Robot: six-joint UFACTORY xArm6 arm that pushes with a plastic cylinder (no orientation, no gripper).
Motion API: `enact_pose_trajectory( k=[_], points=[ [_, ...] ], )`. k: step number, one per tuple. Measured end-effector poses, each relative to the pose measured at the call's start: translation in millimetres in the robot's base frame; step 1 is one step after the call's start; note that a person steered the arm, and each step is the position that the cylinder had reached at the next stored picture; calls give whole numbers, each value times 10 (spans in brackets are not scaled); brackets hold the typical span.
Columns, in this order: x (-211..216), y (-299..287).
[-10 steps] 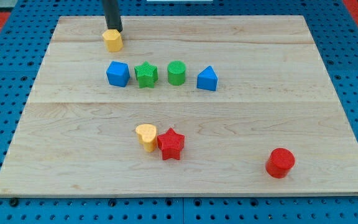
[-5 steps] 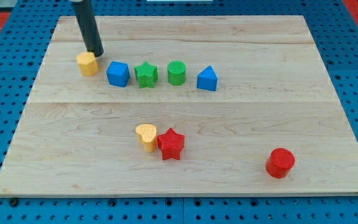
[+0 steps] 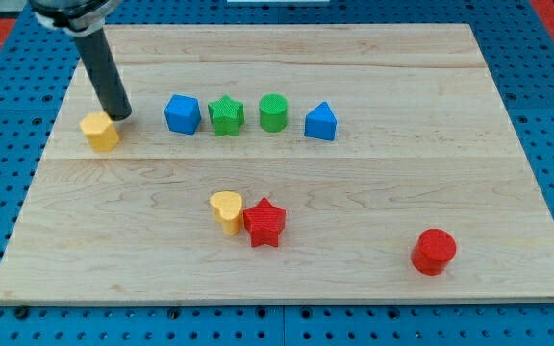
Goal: Move yellow hexagon towards bottom left
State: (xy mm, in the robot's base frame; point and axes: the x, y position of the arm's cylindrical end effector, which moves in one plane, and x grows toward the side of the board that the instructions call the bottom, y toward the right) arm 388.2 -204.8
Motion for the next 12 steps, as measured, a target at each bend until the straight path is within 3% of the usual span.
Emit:
enact_pose_trajectory(
  k=[1, 3, 5, 6, 8, 9, 10, 12],
  points=[
    [-37, -436],
    [892, -90],
    [1234, -528],
    [1726, -261],
    [1736, 737],
    [1856, -46],
    [1645, -831],
    [1425, -22]
  ],
)
